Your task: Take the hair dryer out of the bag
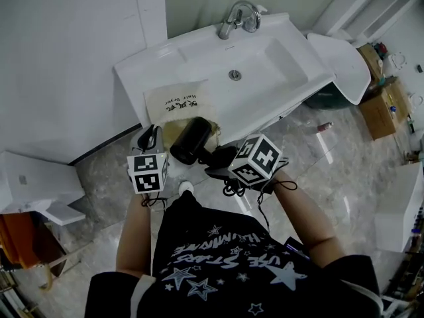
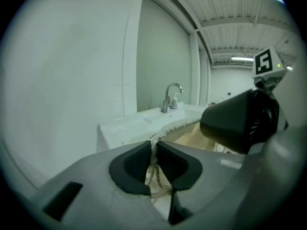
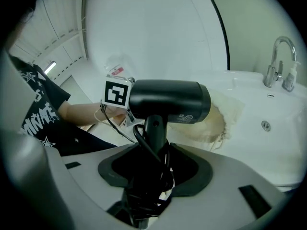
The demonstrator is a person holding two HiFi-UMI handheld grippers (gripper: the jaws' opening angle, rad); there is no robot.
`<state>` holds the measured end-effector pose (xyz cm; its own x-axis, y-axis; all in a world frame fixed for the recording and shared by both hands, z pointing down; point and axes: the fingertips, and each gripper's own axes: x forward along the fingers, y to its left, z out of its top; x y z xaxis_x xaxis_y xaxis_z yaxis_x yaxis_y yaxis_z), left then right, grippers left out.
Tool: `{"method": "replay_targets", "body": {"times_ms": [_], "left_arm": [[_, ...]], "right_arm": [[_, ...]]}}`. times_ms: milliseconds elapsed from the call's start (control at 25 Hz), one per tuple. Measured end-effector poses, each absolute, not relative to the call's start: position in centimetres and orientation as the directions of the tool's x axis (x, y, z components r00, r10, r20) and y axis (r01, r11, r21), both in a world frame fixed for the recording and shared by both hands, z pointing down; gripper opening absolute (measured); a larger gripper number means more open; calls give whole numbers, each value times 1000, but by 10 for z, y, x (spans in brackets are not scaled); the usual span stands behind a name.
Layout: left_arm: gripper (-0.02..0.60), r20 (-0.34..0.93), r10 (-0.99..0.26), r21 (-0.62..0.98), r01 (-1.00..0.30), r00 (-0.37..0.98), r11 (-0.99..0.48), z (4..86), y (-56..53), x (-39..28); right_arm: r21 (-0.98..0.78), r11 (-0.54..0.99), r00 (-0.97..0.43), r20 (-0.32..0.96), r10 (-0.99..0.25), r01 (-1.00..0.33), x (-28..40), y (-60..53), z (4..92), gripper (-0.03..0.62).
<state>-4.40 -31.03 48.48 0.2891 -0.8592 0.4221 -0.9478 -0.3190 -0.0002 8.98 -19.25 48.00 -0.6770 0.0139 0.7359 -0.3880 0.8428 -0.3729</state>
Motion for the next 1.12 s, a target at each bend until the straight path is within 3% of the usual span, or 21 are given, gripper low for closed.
{"method": "replay_targets", "body": {"times_ms": [120,280,400,1120], "left_arm": [[60,449,-835,-24,-930,318,-367,494,-290,-33],[246,489,-801,-42,-909,344,-415,503,-265,-20],[280,505,-796,-78,-901,334,-428,505,-245,-18],[269,416,-853,-48,-929,316,-367,470,-51,8]], "right_arm": [[-396,818,-713,701,-24,-417,98,-172,477,198],[-434,773,-750,656,-80,-463,111,-150,474,198],[-422,763,-751,649,-123,-489,119,-137,473,198],[-431,716,-820,440,-366,-550,137,-51,466,198]]}}
